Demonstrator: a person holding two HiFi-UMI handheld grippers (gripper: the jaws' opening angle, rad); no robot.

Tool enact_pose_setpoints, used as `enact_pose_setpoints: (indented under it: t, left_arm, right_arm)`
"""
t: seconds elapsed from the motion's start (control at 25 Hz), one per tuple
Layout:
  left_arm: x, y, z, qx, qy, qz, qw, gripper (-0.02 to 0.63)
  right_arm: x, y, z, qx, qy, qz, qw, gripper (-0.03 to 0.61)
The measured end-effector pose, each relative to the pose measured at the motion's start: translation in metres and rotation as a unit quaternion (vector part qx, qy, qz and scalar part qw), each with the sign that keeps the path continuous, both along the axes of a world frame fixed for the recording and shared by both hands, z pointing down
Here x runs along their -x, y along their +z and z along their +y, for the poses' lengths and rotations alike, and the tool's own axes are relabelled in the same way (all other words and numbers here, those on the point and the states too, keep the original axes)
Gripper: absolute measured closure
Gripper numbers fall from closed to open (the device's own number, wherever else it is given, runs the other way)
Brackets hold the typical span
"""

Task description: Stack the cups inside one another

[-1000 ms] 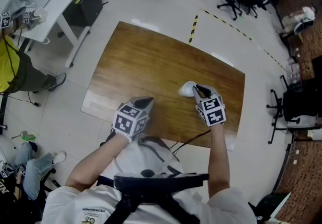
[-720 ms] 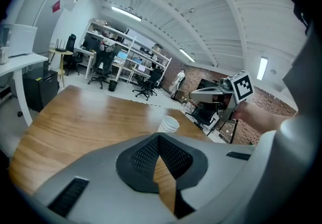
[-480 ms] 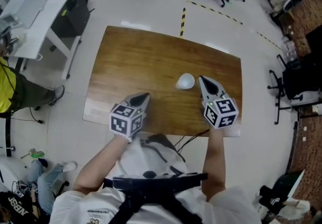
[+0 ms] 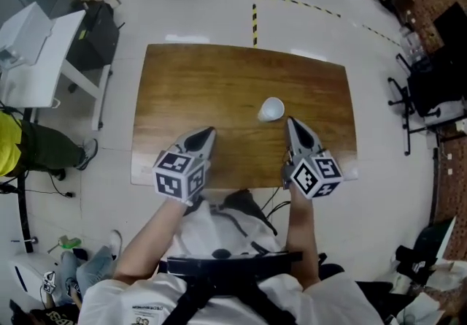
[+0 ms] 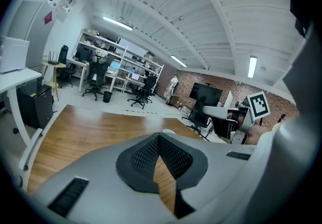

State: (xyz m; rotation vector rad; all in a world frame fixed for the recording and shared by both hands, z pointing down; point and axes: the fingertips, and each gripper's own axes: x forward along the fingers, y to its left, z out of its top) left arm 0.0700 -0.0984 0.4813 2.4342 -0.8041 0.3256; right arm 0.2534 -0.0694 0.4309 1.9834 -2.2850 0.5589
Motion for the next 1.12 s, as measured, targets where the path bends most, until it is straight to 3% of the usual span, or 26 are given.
enact_pose_setpoints:
  t: [0.32,0.72,1.12]
  left_arm:
    - [0.005,0.006,0.003,0.007,0.01,0.0,0.9999,0.618]
    - [0.005,0.006,0.009,-0.001,0.033,-0.007,0.9994,0.618]
    - [-0.003,0.004,0.018,0.0,0.04,0.001,0.9992,0.618]
  right_arm:
    - [0.022,0.026,0.031,0.034,0.014,0.023,0.999,0.577]
    - [0.032,0.029,0.048,0.039,0.038,0.019,0.998,0.577]
    - [0.035,0.023,0.058,0.043,0.031,0.037,0.998,0.577]
